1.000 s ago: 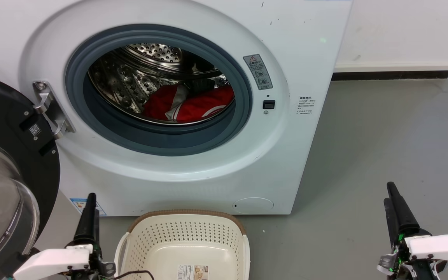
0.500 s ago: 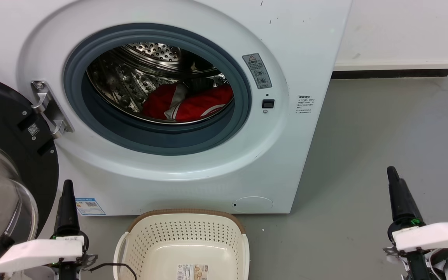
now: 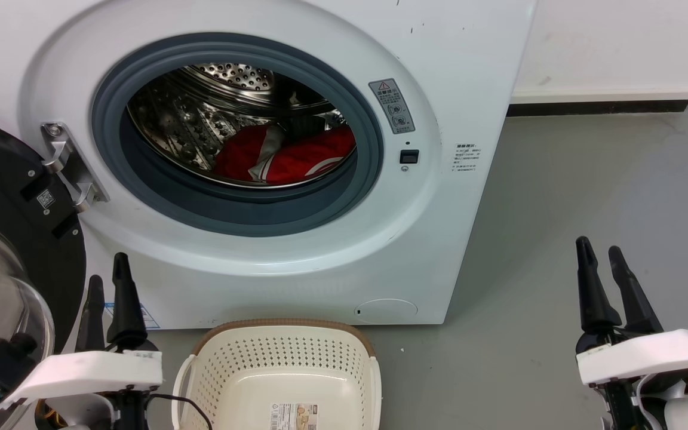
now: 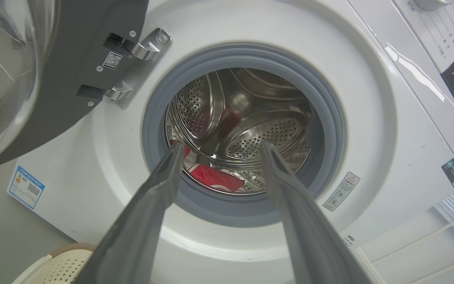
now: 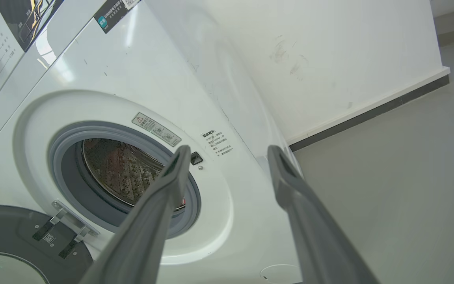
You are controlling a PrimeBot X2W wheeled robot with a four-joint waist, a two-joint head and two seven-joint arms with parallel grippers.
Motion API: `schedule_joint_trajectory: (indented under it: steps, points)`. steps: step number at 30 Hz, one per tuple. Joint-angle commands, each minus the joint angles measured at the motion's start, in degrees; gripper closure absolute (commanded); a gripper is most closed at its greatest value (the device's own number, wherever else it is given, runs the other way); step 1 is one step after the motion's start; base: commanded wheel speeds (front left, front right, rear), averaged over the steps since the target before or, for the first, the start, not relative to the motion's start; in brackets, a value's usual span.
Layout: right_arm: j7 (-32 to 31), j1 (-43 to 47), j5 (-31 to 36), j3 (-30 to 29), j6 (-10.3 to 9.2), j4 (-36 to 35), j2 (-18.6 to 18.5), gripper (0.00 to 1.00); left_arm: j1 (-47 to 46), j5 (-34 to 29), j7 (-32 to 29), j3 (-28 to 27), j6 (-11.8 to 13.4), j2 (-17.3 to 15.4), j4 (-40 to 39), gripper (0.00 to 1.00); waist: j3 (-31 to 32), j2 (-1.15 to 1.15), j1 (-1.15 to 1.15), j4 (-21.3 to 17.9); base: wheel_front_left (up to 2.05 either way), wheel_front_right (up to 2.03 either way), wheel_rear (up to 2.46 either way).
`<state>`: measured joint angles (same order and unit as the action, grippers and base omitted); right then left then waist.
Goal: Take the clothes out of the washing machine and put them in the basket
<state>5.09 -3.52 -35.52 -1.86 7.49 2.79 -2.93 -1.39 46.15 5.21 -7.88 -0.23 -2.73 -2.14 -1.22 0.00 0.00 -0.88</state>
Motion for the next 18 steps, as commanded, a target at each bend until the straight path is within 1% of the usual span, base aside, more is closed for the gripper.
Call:
schedule_joint_trajectory:
  steps: [1,5,9,18]
  points:
    - [0.66,-1.47,2.42,0.40,0.00,-1.37,-0.01,0.00,0.07,-2.69,0.50,0.27,0.62,-0.14,-1.51,0.00,-0.05,0.00,0.00,-0.01,0.00,0.00,0.00]
    - [1.31,-1.50,6.41,1.19,0.00,-2.27,0.00,0.00,0.46,-7.15,1.22,1.53,1.70,-0.14,-2.71,0.00,-0.20,0.00,0.00,-0.08,0.00,0.00,0.00]
    - [1.99,-1.51,10.22,1.75,0.00,-2.94,0.00,0.00,0.73,-12.06,1.89,2.93,1.93,-0.15,-3.98,0.00,-0.30,0.00,0.00,-0.15,0.00,0.00,0.00]
    - [3.61,-1.18,18.61,2.84,0.00,-3.18,0.02,0.00,1.75,-19.19,3.44,5.40,4.09,-0.91,-4.48,0.00,-0.42,0.00,0.00,-0.20,0.00,0.00,0.00]
